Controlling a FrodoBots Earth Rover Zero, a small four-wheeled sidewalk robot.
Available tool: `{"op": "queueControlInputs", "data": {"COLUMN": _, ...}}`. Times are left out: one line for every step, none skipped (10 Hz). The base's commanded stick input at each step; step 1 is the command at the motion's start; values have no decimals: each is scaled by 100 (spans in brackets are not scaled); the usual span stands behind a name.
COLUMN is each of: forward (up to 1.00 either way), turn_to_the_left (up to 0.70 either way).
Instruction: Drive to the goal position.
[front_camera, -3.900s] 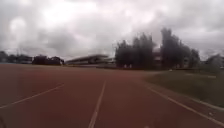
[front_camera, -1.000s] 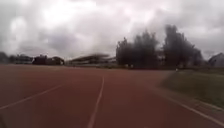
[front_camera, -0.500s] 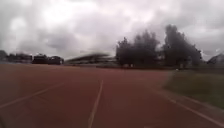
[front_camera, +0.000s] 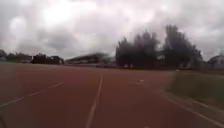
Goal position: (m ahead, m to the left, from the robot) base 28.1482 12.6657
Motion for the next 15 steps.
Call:
{"op": "queueControlInputs", "data": {"forward": 70, "turn_to_the_left": 0}}
{"op": "queueControlInputs", "data": {"forward": 70, "turn_to_the_left": 0}}
{"op": "queueControlInputs", "data": {"forward": 70, "turn_to_the_left": 0}}
{"op": "queueControlInputs", "data": {"forward": 70, "turn_to_the_left": 0}}
{"op": "queueControlInputs", "data": {"forward": 70, "turn_to_the_left": 0}}
{"op": "queueControlInputs", "data": {"forward": 70, "turn_to_the_left": 0}}
{"op": "queueControlInputs", "data": {"forward": 70, "turn_to_the_left": 0}}
{"op": "queueControlInputs", "data": {"forward": 70, "turn_to_the_left": 0}}
{"op": "queueControlInputs", "data": {"forward": 70, "turn_to_the_left": 0}}
{"op": "queueControlInputs", "data": {"forward": 70, "turn_to_the_left": 0}}
{"op": "queueControlInputs", "data": {"forward": 70, "turn_to_the_left": 0}}
{"op": "queueControlInputs", "data": {"forward": 70, "turn_to_the_left": 0}}
{"op": "queueControlInputs", "data": {"forward": 70, "turn_to_the_left": 0}}
{"op": "queueControlInputs", "data": {"forward": 70, "turn_to_the_left": 0}}
{"op": "queueControlInputs", "data": {"forward": 70, "turn_to_the_left": 0}}
